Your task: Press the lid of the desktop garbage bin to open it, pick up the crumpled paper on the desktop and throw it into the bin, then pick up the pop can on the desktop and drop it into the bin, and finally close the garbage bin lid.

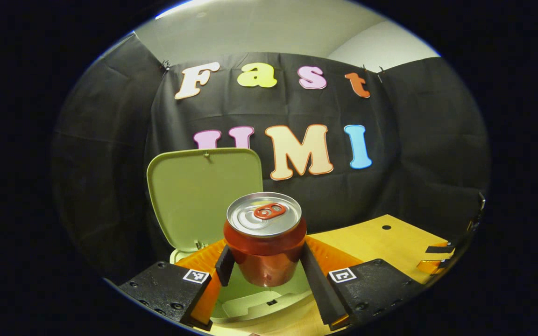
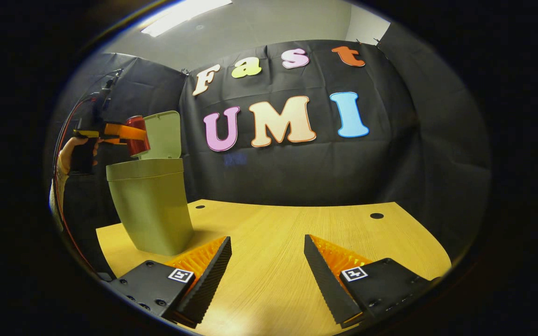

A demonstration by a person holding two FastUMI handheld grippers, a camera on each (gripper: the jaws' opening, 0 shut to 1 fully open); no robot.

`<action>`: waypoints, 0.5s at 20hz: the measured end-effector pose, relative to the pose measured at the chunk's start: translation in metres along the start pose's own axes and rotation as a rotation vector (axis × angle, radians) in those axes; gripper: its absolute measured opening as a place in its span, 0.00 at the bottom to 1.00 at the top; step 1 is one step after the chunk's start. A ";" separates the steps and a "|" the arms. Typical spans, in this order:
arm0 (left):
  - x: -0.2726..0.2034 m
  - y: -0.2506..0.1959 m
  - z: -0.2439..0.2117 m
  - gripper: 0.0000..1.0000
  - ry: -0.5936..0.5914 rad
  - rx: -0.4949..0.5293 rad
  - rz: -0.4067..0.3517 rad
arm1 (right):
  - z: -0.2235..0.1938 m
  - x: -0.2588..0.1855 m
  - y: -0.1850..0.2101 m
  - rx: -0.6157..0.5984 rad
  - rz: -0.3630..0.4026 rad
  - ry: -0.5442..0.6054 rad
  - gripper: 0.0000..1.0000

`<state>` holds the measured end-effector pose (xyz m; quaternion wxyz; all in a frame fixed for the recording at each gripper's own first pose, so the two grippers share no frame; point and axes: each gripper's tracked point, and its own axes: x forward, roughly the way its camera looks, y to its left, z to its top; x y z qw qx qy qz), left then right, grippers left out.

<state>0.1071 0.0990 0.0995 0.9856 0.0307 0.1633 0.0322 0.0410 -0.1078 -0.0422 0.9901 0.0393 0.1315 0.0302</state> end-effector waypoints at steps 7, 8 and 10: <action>0.010 0.014 -0.003 0.80 0.036 -0.022 0.051 | 0.004 -0.002 -0.007 0.015 -0.006 -0.009 0.99; 0.009 0.015 0.000 0.84 0.029 -0.018 0.052 | 0.004 -0.002 -0.007 0.014 -0.008 -0.009 0.99; 0.007 0.015 0.007 0.87 0.017 -0.009 0.056 | 0.003 -0.002 -0.007 0.015 -0.006 -0.006 0.98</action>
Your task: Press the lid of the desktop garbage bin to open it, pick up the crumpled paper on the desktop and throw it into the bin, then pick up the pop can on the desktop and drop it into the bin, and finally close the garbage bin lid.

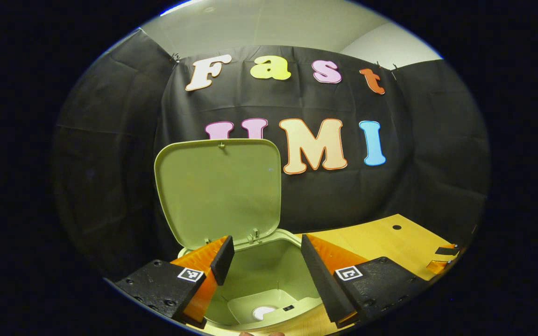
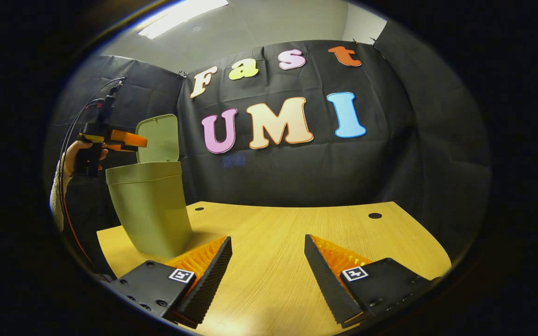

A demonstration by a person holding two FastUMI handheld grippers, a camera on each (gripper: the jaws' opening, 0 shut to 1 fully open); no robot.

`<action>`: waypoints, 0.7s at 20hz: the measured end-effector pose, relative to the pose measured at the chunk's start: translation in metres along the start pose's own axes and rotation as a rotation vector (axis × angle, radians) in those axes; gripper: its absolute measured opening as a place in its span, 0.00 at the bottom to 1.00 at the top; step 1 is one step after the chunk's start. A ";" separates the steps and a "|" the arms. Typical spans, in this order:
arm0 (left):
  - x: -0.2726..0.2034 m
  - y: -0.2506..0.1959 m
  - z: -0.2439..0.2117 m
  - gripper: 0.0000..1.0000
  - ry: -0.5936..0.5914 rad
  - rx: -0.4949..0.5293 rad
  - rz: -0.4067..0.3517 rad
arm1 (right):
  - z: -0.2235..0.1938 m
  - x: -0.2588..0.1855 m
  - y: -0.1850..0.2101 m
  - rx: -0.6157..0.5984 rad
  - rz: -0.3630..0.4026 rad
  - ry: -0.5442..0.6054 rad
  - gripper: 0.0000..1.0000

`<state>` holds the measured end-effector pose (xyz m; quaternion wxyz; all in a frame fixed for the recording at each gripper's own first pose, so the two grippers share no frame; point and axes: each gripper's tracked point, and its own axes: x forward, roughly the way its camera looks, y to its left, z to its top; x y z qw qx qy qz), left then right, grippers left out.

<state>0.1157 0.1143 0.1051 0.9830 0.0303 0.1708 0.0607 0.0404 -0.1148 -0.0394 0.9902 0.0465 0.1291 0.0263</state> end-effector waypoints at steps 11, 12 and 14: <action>0.009 0.017 0.068 0.87 -0.088 0.017 0.063 | 0.004 -0.006 0.016 -0.013 0.028 -0.004 0.99; 0.011 0.015 0.076 0.87 -0.097 0.017 0.062 | 0.004 -0.007 0.017 -0.013 0.028 -0.002 0.99; 0.016 0.016 0.093 0.87 -0.116 0.004 0.065 | 0.003 -0.009 0.016 -0.012 0.027 0.001 0.99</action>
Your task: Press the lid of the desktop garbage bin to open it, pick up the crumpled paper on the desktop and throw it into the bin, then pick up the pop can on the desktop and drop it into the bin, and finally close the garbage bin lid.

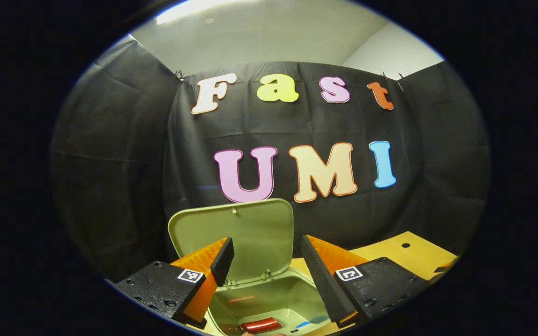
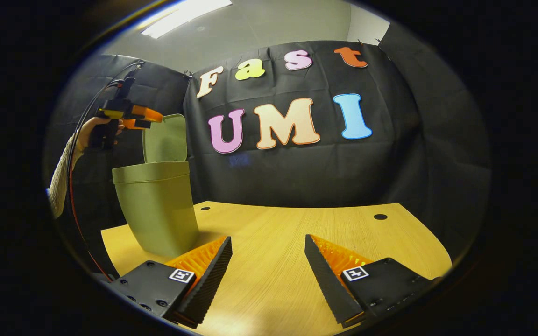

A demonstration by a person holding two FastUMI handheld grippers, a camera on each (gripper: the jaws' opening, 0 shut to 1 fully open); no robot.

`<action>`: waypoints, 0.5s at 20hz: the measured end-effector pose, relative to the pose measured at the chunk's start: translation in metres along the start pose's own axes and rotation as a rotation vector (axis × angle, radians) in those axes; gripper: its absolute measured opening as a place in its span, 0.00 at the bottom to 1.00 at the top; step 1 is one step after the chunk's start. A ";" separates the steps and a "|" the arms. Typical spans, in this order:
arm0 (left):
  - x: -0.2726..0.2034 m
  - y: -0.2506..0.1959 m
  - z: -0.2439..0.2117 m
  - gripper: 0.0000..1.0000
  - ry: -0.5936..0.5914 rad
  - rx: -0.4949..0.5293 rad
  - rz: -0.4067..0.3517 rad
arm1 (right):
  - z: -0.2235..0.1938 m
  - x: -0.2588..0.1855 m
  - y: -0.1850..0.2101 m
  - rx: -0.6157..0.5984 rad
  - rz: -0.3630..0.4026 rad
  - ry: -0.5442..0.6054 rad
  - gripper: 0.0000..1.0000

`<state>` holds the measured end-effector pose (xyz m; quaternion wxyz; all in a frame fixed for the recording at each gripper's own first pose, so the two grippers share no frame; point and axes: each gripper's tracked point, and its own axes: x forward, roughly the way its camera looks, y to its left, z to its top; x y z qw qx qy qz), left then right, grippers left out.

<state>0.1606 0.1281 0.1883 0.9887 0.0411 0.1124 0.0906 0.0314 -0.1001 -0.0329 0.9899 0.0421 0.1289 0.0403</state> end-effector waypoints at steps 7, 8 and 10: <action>0.029 0.021 0.043 0.87 -0.022 -0.054 0.058 | 0.001 -0.001 -0.004 0.015 -0.008 0.000 0.99; 0.033 0.026 0.045 0.87 -0.016 -0.042 0.072 | 0.000 -0.001 -0.003 0.016 -0.007 0.005 0.99; 0.040 0.038 0.050 0.87 -0.009 0.000 0.108 | -0.002 0.000 -0.004 0.013 -0.011 0.013 0.99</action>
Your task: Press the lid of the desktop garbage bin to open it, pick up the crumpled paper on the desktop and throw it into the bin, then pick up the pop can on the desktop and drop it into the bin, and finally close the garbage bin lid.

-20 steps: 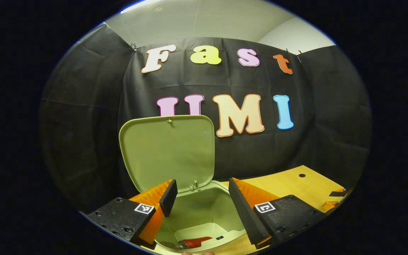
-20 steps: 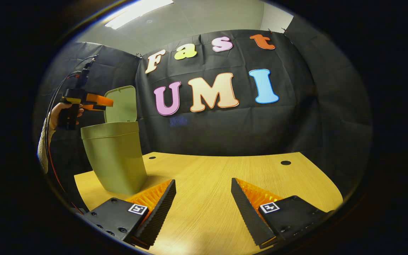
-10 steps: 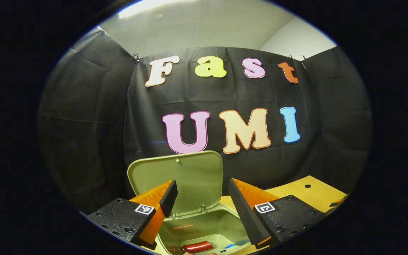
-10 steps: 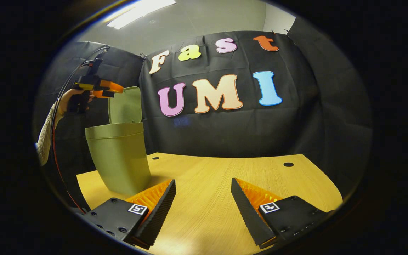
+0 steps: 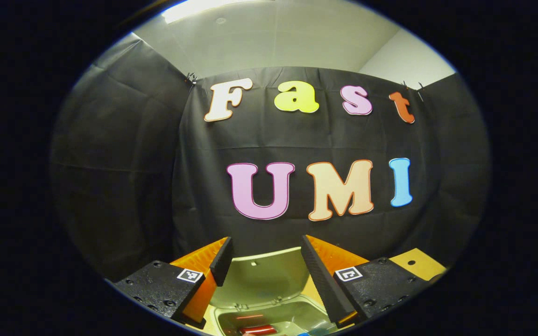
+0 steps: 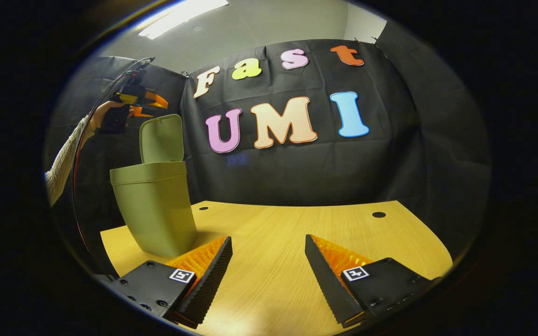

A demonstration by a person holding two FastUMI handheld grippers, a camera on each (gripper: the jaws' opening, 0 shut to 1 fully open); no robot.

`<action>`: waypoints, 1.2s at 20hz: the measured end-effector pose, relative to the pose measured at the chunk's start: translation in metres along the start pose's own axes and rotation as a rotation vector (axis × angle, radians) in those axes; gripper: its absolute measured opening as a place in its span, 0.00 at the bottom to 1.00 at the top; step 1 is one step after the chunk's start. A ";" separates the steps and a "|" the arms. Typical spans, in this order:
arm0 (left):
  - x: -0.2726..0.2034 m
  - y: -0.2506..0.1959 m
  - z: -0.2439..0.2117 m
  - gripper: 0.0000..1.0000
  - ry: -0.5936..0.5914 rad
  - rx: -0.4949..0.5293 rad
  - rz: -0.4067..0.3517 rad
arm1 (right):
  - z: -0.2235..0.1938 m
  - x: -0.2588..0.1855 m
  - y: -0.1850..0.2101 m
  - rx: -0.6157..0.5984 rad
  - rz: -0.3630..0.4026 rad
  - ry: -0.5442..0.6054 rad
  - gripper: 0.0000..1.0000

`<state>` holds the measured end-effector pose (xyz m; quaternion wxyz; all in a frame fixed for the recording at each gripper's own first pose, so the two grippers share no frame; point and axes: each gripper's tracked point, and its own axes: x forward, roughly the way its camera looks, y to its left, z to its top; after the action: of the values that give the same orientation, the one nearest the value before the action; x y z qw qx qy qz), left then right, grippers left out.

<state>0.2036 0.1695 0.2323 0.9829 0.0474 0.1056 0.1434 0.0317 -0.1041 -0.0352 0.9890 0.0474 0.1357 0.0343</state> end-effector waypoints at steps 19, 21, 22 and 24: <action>0.021 -0.002 -0.031 0.92 0.086 -0.062 -0.026 | -0.006 0.002 -0.004 0.011 -0.003 0.019 0.99; 0.006 -0.010 -0.032 0.89 0.085 -0.081 -0.055 | -0.004 0.001 0.001 0.005 0.009 0.016 0.99; -0.003 -0.014 -0.034 0.89 0.082 -0.088 -0.070 | -0.005 0.000 0.003 0.001 0.016 0.014 0.99; -0.019 -0.022 -0.040 0.93 0.072 -0.087 -0.098 | -0.003 -0.001 0.007 -0.003 0.029 0.012 0.99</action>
<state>0.1829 0.1458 0.1944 0.9854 -0.0058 0.1367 0.1013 0.0294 -0.0965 -0.0371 0.9876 0.0477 0.1411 0.0491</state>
